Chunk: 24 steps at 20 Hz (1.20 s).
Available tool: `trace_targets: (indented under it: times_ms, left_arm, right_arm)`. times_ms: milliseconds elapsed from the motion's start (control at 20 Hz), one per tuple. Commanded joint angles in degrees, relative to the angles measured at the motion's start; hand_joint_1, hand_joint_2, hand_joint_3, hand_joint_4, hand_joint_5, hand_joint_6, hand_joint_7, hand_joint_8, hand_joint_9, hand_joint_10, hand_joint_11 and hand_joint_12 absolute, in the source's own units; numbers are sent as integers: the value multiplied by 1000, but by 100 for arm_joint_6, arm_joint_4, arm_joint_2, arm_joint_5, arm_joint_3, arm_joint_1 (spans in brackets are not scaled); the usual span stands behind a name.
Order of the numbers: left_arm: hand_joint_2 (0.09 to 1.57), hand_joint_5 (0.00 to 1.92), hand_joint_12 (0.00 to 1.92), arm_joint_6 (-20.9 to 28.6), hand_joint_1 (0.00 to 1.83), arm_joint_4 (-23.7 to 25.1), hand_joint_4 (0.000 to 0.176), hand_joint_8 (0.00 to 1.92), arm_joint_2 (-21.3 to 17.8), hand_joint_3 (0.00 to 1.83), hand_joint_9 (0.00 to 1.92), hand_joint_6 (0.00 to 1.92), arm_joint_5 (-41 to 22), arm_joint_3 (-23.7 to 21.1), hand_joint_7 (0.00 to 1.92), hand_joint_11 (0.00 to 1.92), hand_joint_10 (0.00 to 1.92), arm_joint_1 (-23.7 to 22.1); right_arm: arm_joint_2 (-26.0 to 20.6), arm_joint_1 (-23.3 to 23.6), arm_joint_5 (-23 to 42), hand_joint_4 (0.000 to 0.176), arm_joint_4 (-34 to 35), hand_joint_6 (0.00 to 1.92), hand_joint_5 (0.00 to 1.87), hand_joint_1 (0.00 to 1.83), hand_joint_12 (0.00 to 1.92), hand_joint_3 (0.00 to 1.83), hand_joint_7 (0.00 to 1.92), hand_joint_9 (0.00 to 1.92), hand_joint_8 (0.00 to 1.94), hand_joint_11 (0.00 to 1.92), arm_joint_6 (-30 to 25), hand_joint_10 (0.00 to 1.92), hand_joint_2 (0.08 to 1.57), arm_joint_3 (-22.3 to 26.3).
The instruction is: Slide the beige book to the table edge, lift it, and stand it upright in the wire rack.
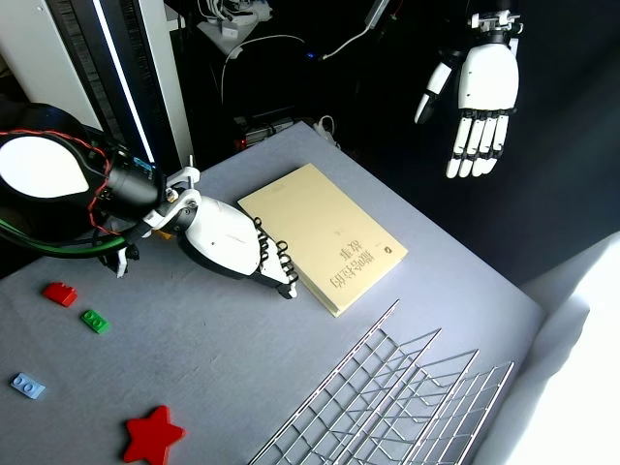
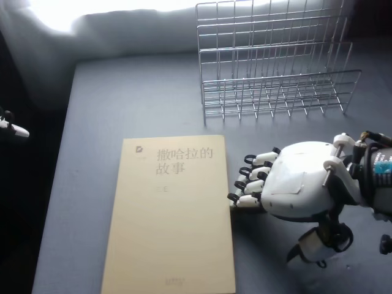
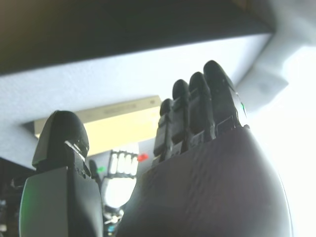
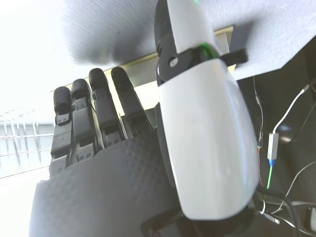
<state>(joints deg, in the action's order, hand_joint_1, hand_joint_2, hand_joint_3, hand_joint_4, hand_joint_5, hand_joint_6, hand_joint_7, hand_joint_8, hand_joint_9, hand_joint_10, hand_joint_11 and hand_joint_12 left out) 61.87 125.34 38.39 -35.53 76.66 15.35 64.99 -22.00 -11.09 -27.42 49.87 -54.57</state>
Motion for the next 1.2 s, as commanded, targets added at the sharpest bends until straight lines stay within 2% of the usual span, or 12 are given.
trace_targets:
  times_ms: [0,150,400,550,700,750,850,950,1050,1150]
  left_arm:
    - [1110,115,423,13,729,-118,62,0,-26,0,122,5,238,47,159,0,4,9]
    - [1123,110,334,15,712,-118,60,0,0,4,104,5,238,46,154,0,4,152]
    - [1115,125,411,15,741,-118,55,1,32,0,125,5,243,50,188,0,6,233]
    - [1113,105,409,15,737,-119,64,0,72,0,109,0,276,75,169,0,0,354]
    - [1116,121,369,15,727,-120,64,0,98,1,96,3,283,128,134,0,0,362]
    - [1116,103,362,15,715,-120,70,2,104,1,86,0,283,140,111,0,0,361]
    - [1114,106,386,15,725,-119,67,2,112,0,96,1,283,159,116,0,3,360]
    - [1118,102,340,15,707,-118,63,2,132,1,94,0,288,196,112,0,1,362]
    - [1116,111,448,15,692,-114,64,8,139,0,113,2,293,214,155,0,6,364]
    - [1123,95,420,15,681,-100,65,1,142,2,107,11,293,219,107,0,2,367]
  right_arm:
    - [4,103,464,0,-19,0,88,593,515,3,194,146,0,0,2,6,1054,-15]
    - [57,154,482,0,-19,3,92,606,500,0,201,149,2,0,-9,6,1050,-35]
    - [127,244,482,0,-19,0,76,572,477,4,168,137,0,0,-111,0,1062,-32]
    - [146,271,437,0,-19,10,105,628,457,0,206,157,7,0,-214,8,1045,-28]
    - [180,269,398,0,-19,2,75,585,324,4,178,114,0,0,-230,0,1065,-19]
    - [196,272,397,0,-19,7,89,601,417,0,193,133,3,0,-231,9,1056,-19]
    - [230,278,380,0,-19,6,91,604,475,0,200,137,3,0,-236,10,1052,-18]
    - [269,285,356,0,-19,8,103,615,440,0,205,147,2,0,-248,11,1048,-19]
    - [302,285,352,0,-19,8,93,627,382,2,186,134,3,0,-252,4,1055,-19]
    - [339,285,331,0,-19,4,89,626,519,0,187,166,5,0,-270,13,1036,-19]
